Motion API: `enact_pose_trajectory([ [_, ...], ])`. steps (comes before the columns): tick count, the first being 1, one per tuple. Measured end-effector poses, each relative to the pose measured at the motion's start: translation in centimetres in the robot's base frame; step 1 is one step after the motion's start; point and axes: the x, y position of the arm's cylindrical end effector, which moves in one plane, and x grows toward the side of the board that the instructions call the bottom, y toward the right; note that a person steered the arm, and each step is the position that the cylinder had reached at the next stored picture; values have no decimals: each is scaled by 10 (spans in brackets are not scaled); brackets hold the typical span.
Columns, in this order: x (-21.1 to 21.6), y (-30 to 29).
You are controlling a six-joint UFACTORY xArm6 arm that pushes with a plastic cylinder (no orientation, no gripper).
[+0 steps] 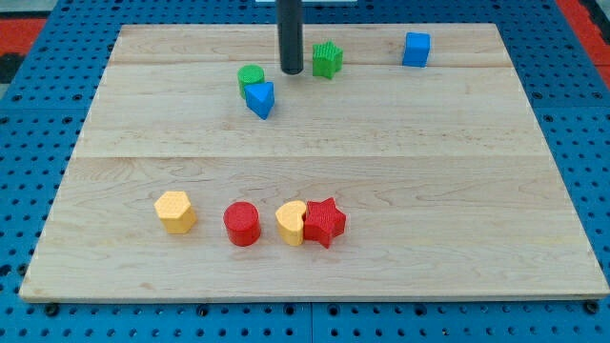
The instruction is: Move the green star left to the blue cube
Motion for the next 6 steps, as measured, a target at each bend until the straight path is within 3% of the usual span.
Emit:
enact_pose_trajectory([
  [2,-17,68],
  [4,24,61],
  [6,5,85],
])
